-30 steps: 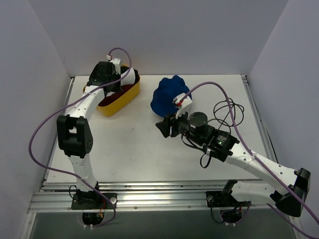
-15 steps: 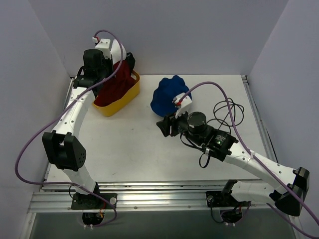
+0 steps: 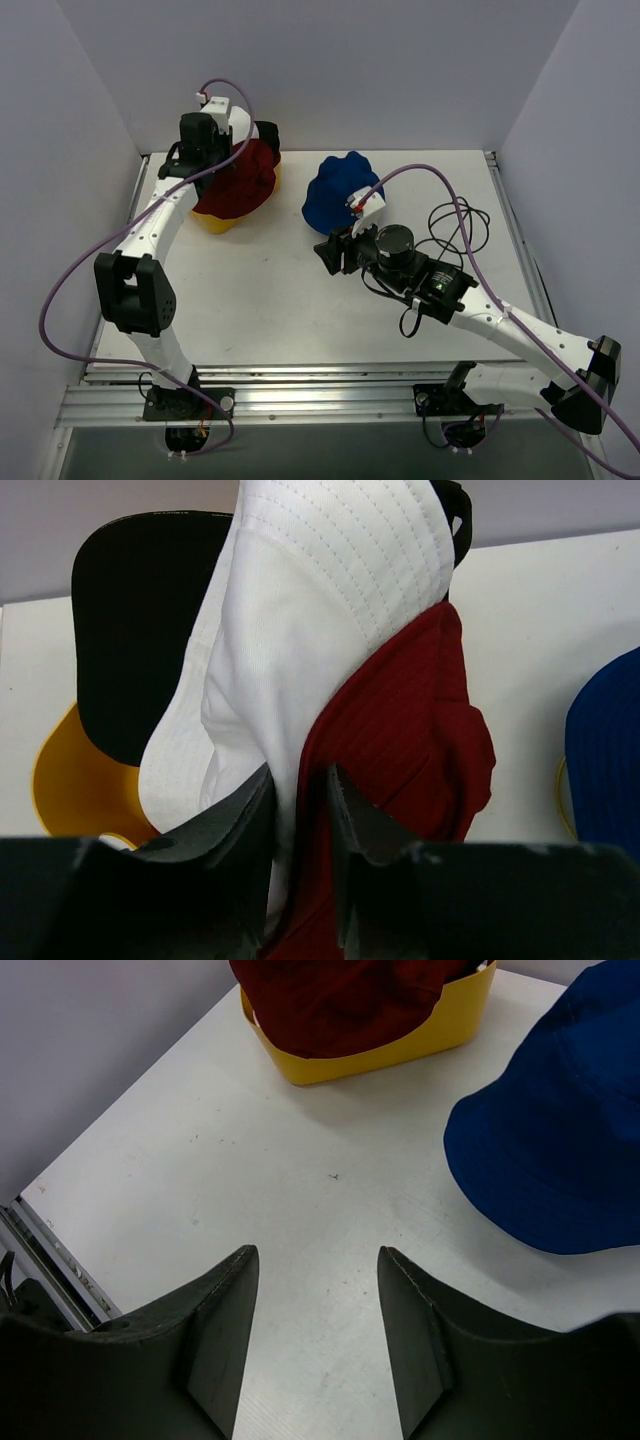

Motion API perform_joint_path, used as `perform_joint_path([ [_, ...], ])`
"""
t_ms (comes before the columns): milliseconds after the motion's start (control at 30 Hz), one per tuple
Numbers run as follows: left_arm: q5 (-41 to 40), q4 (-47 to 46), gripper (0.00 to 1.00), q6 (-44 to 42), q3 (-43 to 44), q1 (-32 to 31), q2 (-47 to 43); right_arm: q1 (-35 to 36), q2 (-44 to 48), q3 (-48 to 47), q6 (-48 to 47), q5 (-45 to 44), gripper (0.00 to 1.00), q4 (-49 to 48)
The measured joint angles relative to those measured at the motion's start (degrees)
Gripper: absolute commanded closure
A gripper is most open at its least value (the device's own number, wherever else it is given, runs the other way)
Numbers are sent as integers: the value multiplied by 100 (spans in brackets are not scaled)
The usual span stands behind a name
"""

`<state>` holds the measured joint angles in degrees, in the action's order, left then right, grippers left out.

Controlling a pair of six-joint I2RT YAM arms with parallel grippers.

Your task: Stack the hats

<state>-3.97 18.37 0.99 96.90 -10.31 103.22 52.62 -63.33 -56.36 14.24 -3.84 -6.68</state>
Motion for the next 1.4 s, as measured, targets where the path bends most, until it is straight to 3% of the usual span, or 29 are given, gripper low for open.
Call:
perform_joint_path([
  [100,76,48,55,103,122,44,87,-2,0,0,-13,2,53,0],
  [267,328,111,52,240,365,144,203,-2,2,0,-20,0,53,2],
  [433,723,197,68,269,389,162,203,0,2,0,-22,2,53,2],
  [567,1008,420,71,256,459,164,210,0,4,0,-35,2,53,4],
  [667,1169,595,85,236,560,164,227,0,13,0,-37,0,53,4],
  [800,1305,839,97,166,680,164,267,0,20,0,-37,0,53,4],
  [1133,1360,1663,93,404,1528,162,267,0,20,0,-55,-2,53,9],
  [1333,1298,1869,98,710,2079,275,260,0,20,0,-63,-9,53,15],
  [1400,1429,1873,94,898,2122,411,260,0,20,0,-66,-11,53,22],
])
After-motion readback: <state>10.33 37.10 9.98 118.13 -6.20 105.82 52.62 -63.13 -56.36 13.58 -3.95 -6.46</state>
